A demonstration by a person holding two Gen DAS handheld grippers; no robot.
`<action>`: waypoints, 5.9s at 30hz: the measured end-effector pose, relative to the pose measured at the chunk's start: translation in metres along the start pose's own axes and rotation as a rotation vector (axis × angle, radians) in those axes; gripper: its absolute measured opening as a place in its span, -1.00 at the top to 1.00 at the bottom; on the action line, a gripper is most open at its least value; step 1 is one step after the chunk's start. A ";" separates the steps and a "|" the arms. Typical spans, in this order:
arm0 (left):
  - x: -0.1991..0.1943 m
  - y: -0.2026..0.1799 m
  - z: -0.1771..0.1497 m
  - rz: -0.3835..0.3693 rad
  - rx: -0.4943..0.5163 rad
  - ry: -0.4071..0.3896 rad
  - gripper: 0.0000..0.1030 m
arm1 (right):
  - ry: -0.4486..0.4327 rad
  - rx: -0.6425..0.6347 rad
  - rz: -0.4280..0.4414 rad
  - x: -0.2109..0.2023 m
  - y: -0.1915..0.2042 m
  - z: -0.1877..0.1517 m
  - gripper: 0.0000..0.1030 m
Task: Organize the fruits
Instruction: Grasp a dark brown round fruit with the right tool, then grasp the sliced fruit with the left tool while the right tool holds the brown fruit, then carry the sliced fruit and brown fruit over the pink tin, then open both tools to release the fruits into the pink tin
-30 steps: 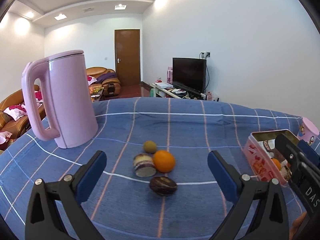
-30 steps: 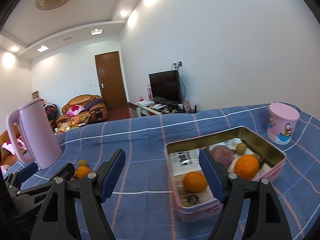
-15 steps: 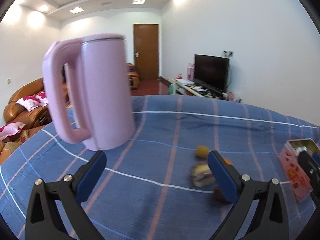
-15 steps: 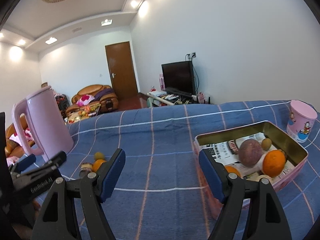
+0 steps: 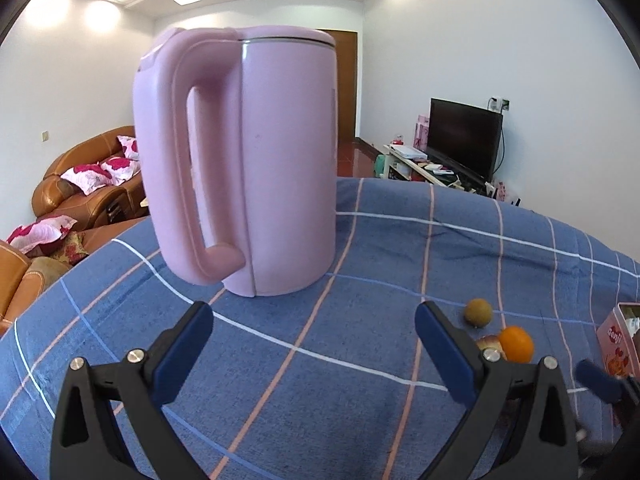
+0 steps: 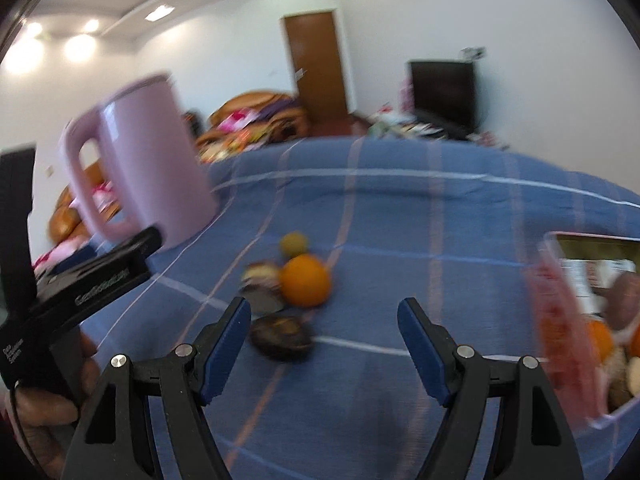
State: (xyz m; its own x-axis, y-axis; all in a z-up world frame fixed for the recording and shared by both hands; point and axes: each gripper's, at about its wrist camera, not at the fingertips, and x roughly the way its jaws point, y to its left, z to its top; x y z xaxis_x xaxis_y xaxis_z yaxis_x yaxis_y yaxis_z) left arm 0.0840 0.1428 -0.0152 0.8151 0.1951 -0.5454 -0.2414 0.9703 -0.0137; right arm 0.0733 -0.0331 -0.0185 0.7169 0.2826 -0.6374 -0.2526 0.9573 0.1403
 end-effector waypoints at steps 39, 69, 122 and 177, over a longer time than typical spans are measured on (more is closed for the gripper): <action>0.004 -0.060 -0.008 -0.290 0.196 0.116 -0.83 | -0.116 0.098 -0.108 -0.044 -0.043 -0.007 0.15; 0.036 -0.084 -0.015 -0.307 0.151 0.303 0.32 | -0.085 0.156 -0.078 -0.037 -0.052 -0.010 0.15; -0.097 -0.132 -0.054 -0.478 0.100 -0.035 0.32 | -0.277 0.017 -0.080 -0.120 -0.085 -0.037 0.14; -0.097 -0.321 -0.061 -0.558 0.326 0.071 0.32 | -0.107 0.136 -0.331 -0.129 -0.259 -0.037 0.14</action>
State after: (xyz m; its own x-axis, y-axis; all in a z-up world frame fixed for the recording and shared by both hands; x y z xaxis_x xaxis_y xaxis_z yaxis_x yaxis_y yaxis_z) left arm 0.0506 -0.1958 -0.0092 0.7323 -0.3500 -0.5842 0.3897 0.9189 -0.0620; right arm 0.0217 -0.3196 -0.0007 0.8107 -0.0461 -0.5837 0.0880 0.9952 0.0436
